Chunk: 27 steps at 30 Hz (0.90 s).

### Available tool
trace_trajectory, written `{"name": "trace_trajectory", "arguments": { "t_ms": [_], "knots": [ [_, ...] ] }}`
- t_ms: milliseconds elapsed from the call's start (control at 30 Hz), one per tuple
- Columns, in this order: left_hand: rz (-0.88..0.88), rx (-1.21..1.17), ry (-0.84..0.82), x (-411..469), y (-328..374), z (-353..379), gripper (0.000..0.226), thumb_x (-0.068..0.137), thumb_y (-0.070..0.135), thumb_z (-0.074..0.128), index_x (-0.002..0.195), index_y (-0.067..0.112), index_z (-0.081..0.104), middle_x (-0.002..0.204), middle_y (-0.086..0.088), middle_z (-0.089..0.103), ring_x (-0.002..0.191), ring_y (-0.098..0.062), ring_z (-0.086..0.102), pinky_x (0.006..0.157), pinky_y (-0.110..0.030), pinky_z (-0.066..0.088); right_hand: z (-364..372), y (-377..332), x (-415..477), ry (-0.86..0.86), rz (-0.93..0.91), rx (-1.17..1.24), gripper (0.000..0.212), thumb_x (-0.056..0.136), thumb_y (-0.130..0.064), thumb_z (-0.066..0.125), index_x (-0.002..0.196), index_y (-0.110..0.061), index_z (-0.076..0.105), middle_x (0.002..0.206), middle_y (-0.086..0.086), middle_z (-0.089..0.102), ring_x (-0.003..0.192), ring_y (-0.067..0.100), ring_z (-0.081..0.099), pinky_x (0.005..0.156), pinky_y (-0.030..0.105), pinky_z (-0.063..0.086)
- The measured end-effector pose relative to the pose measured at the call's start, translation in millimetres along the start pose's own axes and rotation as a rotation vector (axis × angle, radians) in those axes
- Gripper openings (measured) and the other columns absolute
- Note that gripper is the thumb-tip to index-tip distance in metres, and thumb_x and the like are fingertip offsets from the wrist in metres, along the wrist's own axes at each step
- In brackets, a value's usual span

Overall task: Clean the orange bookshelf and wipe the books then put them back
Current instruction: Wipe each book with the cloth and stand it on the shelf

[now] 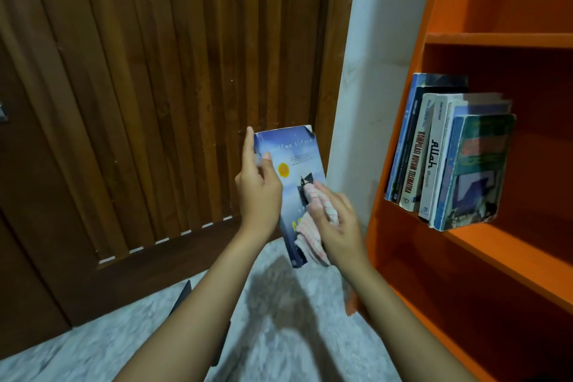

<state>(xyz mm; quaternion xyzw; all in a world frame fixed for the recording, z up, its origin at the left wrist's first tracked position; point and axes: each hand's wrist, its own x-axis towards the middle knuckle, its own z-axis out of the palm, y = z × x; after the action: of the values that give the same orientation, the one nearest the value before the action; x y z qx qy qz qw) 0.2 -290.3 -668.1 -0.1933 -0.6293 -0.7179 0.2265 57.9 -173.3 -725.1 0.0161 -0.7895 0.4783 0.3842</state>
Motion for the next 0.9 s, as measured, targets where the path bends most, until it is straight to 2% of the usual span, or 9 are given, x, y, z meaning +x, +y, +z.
{"name": "trace_trajectory", "arguments": {
  "t_ms": [100, 200, 267, 400, 467, 567, 700, 767, 900],
  "knots": [
    [-0.040, -0.152, 0.051, 3, -1, 1, 0.043, 0.099, 0.016, 0.040, 0.141, 0.020, 0.036, 0.081, 0.014, 0.053, 0.077, -0.012, 0.050, 0.072, -0.036, 0.042, -8, -10, 21, 0.135, -0.001, -0.035, 0.033, 0.092, -0.025, 0.058, 0.123, -0.017, 0.060, 0.112, 0.006, 0.054, 0.098, -0.010, 0.050, 0.086, 0.004, 0.034],
    [-0.053, -0.227, -0.045, -2, 11, 5, 0.040, 0.100, 0.007, 0.037, 0.139, 0.015, 0.038, 0.128, 0.000, 0.056, 0.115, -0.018, 0.057, 0.093, -0.035, 0.049, -8, -37, 42, 0.114, -0.182, -0.164, 0.040, 0.091, -0.036, 0.053, 0.129, -0.022, 0.055, 0.110, 0.000, 0.050, 0.099, 0.010, 0.055, 0.079, 0.023, 0.043],
    [-0.008, -0.239, -0.082, -4, 14, 6, 0.040, 0.099, 0.003, 0.038, 0.138, 0.012, 0.039, 0.137, -0.002, 0.048, 0.125, -0.018, 0.051, 0.098, -0.026, 0.047, -5, -56, 54, 0.060, -0.354, -0.320, 0.042, 0.091, -0.037, 0.049, 0.131, -0.026, 0.053, 0.110, 0.002, 0.051, 0.093, 0.015, 0.057, 0.067, 0.028, 0.048],
    [0.033, -0.276, -0.070, -1, 16, 4, 0.040, 0.098, 0.000, 0.039, 0.133, 0.017, 0.039, 0.129, 0.005, 0.050, 0.108, 0.008, 0.056, 0.084, -0.011, 0.046, -12, -55, 71, 0.114, -0.472, -0.476, 0.042, 0.086, -0.026, 0.052, 0.128, -0.028, 0.056, 0.107, 0.005, 0.054, 0.079, 0.022, 0.059, 0.053, 0.028, 0.046],
    [0.030, -0.280, -0.056, 0, 14, 2, 0.039, 0.098, 0.000, 0.039, 0.133, 0.018, 0.038, 0.128, 0.007, 0.050, 0.106, 0.011, 0.055, 0.082, -0.009, 0.045, -16, -42, 70, 0.232, -0.262, -0.379, 0.036, 0.090, -0.028, 0.053, 0.126, -0.030, 0.057, 0.107, 0.003, 0.052, 0.083, 0.022, 0.059, 0.059, 0.031, 0.047],
    [0.000, -0.274, -0.061, -4, 10, 6, 0.038, 0.098, 0.003, 0.040, 0.133, 0.019, 0.042, 0.132, 0.003, 0.051, 0.110, 0.000, 0.056, 0.087, -0.016, 0.048, -13, -32, 62, 0.334, 0.022, -0.285, 0.033, 0.095, -0.038, 0.049, 0.126, -0.030, 0.057, 0.106, 0.001, 0.049, 0.091, 0.021, 0.058, 0.066, 0.031, 0.047],
    [-0.013, -0.272, -0.019, -6, 4, 12, 0.039, 0.098, -0.001, 0.038, 0.136, 0.006, 0.041, 0.112, 0.016, 0.057, 0.082, 0.014, 0.057, 0.075, -0.008, 0.045, 3, -38, 34, 0.134, -0.368, -0.449, 0.036, 0.089, -0.032, 0.051, 0.124, -0.029, 0.057, 0.105, 0.003, 0.054, 0.078, 0.021, 0.060, 0.054, 0.029, 0.046],
    [-0.027, -0.277, -0.007, -2, -1, 11, 0.040, 0.098, -0.001, 0.038, 0.136, 0.009, 0.041, 0.109, 0.023, 0.061, 0.081, 0.010, 0.057, 0.075, -0.011, 0.044, 1, -27, 30, 0.122, -0.420, -0.499, 0.037, 0.085, -0.027, 0.055, 0.122, -0.029, 0.058, 0.103, 0.005, 0.056, 0.075, 0.023, 0.060, 0.051, 0.028, 0.045],
    [-0.048, -0.282, 0.036, 3, -8, 11, 0.039, 0.099, 0.000, 0.037, 0.137, 0.009, 0.040, 0.077, 0.037, 0.061, 0.072, 0.008, 0.053, 0.072, -0.012, 0.042, -9, -11, 32, 0.321, 0.081, -0.343, 0.032, 0.093, -0.035, 0.052, 0.124, -0.031, 0.059, 0.109, 0.004, 0.052, 0.088, 0.028, 0.060, 0.064, 0.035, 0.048]
  ]
}}
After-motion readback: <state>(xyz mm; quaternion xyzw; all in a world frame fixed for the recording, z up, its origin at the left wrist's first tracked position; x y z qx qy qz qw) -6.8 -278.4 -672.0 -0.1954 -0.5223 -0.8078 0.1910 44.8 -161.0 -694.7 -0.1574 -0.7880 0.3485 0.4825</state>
